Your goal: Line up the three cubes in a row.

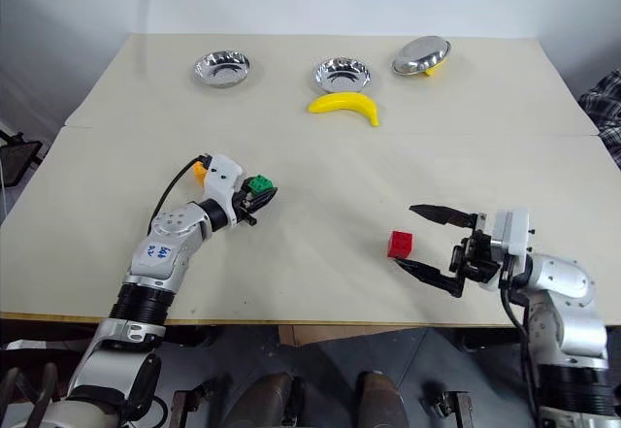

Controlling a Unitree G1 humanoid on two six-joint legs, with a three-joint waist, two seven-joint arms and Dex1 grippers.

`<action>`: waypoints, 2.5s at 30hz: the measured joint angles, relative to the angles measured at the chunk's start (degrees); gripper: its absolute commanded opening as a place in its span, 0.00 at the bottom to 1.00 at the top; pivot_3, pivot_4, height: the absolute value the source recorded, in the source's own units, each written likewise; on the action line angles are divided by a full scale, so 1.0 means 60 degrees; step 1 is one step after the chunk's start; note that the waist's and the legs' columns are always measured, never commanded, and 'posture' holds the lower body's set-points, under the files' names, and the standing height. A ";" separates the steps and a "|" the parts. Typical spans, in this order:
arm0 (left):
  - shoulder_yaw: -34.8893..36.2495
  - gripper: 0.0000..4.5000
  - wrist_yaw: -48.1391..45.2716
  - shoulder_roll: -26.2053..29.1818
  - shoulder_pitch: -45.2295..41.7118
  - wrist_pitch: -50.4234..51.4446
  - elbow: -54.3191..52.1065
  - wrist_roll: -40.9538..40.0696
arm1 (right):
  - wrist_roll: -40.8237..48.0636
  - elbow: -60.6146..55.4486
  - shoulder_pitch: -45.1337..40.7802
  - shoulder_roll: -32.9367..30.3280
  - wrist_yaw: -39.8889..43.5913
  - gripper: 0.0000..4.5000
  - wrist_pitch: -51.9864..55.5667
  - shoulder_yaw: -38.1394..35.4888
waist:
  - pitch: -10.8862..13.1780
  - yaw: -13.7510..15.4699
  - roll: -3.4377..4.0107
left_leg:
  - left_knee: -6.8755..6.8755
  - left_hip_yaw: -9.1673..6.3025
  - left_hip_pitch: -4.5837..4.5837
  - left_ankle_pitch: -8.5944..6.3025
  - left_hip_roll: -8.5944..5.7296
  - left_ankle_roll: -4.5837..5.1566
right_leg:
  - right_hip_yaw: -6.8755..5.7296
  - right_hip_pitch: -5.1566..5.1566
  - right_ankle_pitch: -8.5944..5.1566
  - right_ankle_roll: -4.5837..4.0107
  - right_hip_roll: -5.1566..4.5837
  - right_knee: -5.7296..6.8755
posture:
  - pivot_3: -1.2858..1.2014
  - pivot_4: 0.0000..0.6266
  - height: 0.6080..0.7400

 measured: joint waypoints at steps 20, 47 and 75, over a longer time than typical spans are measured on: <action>-0.2274 0.34 -0.6039 0.0123 -0.0641 -0.3012 -0.0016 -0.0073 | -0.0012 0.0457 0.1862 -0.0564 0.0410 1.00 -0.1468 -0.1385 | -0.0002 0.0016 0.0004 | 0.0003 -0.0010 0.0023 0.0010 -0.0013 0.0017 | 0.0013 0.0054 0.0005 0.0011 0.0005 -0.0019 | 0.52 0.24 1.00; -0.2632 1.00 -0.5710 -0.0974 -0.1440 -0.2216 0.1833 0.0971 | 0.0037 0.0394 0.2531 -0.1381 0.0721 1.00 -0.0656 -0.1892 | 0.0000 0.0015 0.0000 | 0.0007 -0.0003 0.0019 0.0013 -0.0009 0.0021 | 0.0024 0.0046 0.0008 0.0016 -0.0010 -0.0019 | 0.52 0.24 1.00; 0.5169 1.00 0.0288 -0.0549 0.7851 -0.2941 -0.3960 -0.2129 | -0.0429 0.1576 -0.0662 -0.0338 0.0766 1.00 -0.0426 -0.0088 | -0.0003 0.0052 0.0004 | 0.0007 -0.0027 0.0029 0.0008 -0.0009 0.0015 | 0.0038 0.0056 0.0008 0.0010 -0.0036 -0.0054 | 0.52 0.24 1.00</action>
